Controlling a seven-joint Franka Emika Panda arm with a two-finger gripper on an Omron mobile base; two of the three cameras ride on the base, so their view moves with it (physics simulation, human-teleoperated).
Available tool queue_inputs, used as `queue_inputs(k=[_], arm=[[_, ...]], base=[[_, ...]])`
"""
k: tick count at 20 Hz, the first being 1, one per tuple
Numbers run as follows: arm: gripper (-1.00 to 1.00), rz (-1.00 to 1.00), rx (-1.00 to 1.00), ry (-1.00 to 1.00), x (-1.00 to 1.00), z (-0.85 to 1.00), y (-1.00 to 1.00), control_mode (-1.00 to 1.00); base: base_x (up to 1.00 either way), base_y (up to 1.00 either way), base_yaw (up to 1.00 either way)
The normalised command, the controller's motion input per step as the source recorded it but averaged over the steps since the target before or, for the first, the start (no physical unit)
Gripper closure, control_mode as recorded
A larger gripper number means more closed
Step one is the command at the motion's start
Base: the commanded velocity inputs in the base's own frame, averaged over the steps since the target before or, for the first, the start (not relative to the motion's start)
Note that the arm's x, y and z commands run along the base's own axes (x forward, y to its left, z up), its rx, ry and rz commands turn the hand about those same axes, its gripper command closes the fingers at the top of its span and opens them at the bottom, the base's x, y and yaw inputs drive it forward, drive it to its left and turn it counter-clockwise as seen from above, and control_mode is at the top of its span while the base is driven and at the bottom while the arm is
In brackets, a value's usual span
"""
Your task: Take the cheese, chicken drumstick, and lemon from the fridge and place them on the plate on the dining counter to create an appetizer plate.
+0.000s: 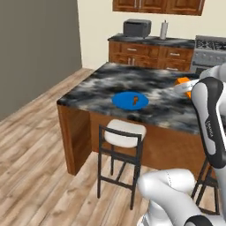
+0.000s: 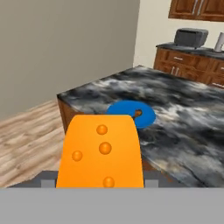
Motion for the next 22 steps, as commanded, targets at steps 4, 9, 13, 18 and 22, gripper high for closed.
queue_inputs(k=[4, 9, 13, 18, 22], arm=[[1.00, 0.00, 0.00, 0.00, 0.00, 0.00, 0.00, 1.00], [1.00, 0.00, 0.00, 0.00, 0.00, 0.00, 0.00, 1.00], [1.00, 0.00, 0.00, 0.00, 0.00, 0.00, 0.00, 1.00], [1.00, 0.00, 0.00, 0.00, 0.00, 0.00, 0.00, 1.00], [1.00, 0.00, 0.00, 0.00, 0.00, 0.00, 0.00, 1.00]], base=[[0.60, 0.74, -0.51], [0.26, 0.67, -0.48], [0.63, 0.28, -0.46], [1.00, 0.10, -0.38], [0.86, 0.62, -0.37]])
